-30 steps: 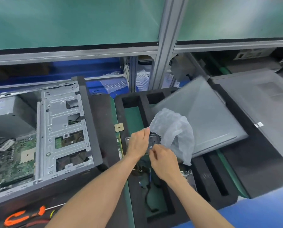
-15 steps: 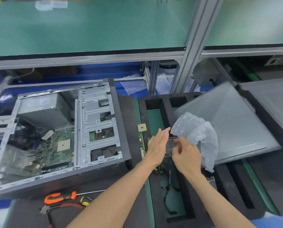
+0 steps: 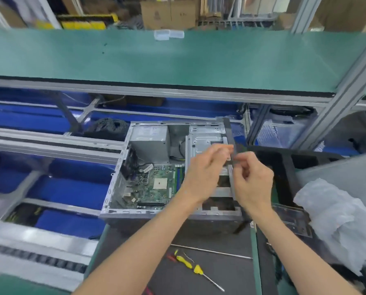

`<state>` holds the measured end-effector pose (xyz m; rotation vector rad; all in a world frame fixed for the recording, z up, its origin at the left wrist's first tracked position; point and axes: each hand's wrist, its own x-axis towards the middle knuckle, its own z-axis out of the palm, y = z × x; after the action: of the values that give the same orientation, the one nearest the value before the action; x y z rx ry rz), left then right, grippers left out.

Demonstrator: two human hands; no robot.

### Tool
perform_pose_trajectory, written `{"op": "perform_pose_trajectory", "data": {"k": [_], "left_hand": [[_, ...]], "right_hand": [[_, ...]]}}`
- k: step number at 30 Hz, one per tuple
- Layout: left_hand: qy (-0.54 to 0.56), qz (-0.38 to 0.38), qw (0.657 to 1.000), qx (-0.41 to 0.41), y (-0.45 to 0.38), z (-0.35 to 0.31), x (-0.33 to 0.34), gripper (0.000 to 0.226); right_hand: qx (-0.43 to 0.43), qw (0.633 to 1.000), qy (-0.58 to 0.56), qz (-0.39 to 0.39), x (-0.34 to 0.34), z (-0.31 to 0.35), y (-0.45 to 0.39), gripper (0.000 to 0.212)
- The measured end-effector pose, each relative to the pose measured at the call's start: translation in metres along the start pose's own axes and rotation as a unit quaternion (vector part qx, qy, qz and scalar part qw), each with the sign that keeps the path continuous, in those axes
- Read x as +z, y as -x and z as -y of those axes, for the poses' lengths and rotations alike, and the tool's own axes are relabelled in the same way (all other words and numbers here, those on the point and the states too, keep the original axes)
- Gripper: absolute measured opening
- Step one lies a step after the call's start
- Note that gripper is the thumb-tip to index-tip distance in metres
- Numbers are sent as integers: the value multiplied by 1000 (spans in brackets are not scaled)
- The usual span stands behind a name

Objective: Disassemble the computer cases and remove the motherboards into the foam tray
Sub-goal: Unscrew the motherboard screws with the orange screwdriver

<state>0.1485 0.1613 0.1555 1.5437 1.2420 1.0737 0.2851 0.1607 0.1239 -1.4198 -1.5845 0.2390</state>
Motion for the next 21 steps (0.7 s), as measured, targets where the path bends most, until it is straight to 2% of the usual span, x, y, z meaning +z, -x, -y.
{"op": "perform_pose_trajectory", "data": {"k": [2,5,7,10,13,15,17,20,21], "left_hand": [[-60,-69,995,-26,-1,17,-44,30],[-240,-100,960,-100,-2,54,-100,19],[-324,-99,928,-157,-1,79,-125,17],[-415,-81,884,-202,-3,109,-142,23],[-441,-49,863,-241,-10,126,-142,29],[-447,-13,856,-259,-14,128,-138,32],[-452,30,848,-277,-15,131,-132,46],[-426,108,840,-319,-9,133,-123,83],[-427,120,832,-334,-7,136,-121,90]], "right_hand": [[-30,998,-15,45,28,23,0,14],[-17,987,-28,155,73,50,4,14],[0,975,-24,223,102,64,8,14],[15,953,14,303,139,78,13,21],[40,925,58,372,168,80,14,30],[45,917,71,390,182,76,10,35],[26,920,71,385,194,72,2,35],[-32,922,59,382,214,66,-9,29],[-53,918,63,389,220,64,-12,29]]}}
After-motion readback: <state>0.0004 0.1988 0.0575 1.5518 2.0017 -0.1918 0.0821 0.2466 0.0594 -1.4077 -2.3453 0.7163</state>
